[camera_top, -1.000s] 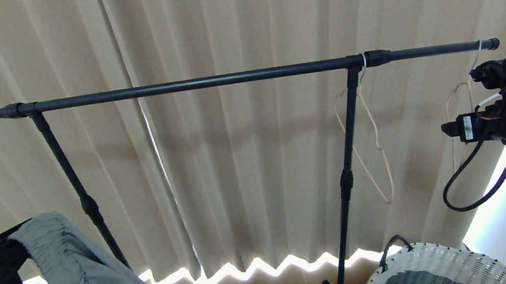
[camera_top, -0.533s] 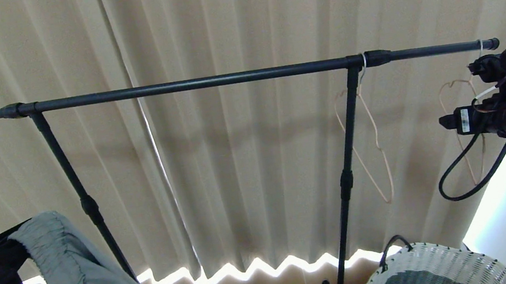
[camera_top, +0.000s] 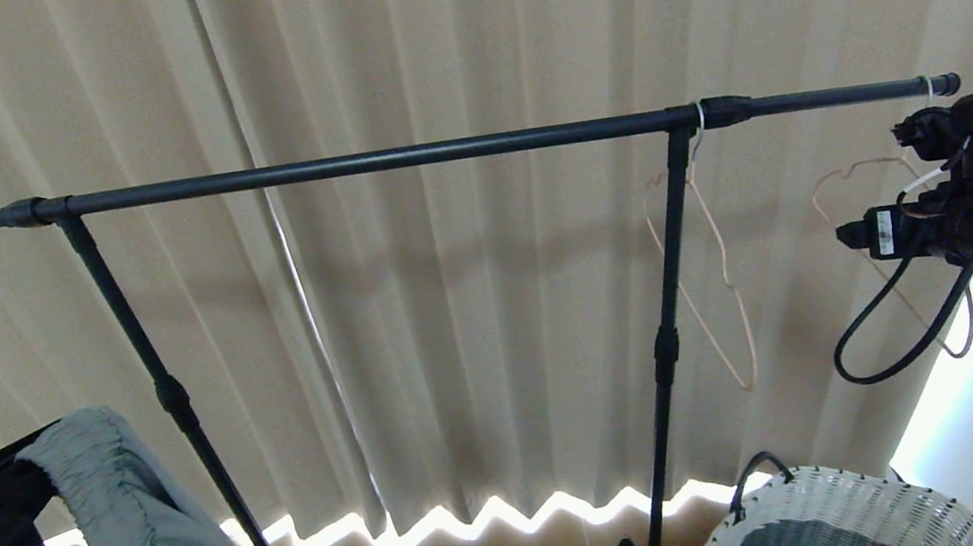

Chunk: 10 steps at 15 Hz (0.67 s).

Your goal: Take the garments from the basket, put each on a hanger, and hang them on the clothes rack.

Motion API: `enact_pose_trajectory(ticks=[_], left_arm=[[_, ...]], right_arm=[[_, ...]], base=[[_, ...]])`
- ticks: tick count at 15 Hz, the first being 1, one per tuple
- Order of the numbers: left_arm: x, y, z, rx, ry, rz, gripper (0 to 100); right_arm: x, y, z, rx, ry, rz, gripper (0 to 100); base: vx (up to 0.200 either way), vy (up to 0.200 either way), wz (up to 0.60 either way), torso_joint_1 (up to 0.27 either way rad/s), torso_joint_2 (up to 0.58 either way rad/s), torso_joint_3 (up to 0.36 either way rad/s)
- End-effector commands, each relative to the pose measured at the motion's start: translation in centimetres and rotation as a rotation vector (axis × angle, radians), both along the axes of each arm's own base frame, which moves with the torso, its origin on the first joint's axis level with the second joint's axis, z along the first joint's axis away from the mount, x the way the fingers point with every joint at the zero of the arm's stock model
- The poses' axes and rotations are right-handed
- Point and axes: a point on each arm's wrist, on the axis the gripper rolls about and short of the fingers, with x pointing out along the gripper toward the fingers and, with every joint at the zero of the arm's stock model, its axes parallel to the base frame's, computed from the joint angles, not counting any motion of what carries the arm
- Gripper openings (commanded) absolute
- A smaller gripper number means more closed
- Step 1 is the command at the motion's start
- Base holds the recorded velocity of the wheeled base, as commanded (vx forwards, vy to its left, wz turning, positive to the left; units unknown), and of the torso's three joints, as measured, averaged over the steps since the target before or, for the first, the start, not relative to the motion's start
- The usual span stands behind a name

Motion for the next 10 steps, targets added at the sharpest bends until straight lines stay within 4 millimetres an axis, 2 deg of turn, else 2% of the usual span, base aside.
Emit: enact_pose_trajectory(ticks=[1, 5, 10], left_arm=[[0.02, 0.0, -0.01, 0.0, 0.0, 0.0, 0], [0.02, 0.02, -0.01, 0.0, 0.0, 0.002, 0], [-0.01, 0.02, -0.01, 0.0, 0.0, 0.002, 0]], right_arm=[[-0.27, -0.03, -0.05, -0.001, 0.003, -0.003, 100], [-0.71, 0.04, -0.42, 0.003, 0.081, -0.006, 100], [-0.6, 0.03, -0.72, 0.001, 0.094, -0.008, 100]], base=[[0.0, 0.0, 0.0, 0.0, 0.0, 0.0], [0.0, 0.0, 0.0, 0.0, 0.0, 0.0], [0.0, 0.0, 0.0, 0.0, 0.0, 0.0]])
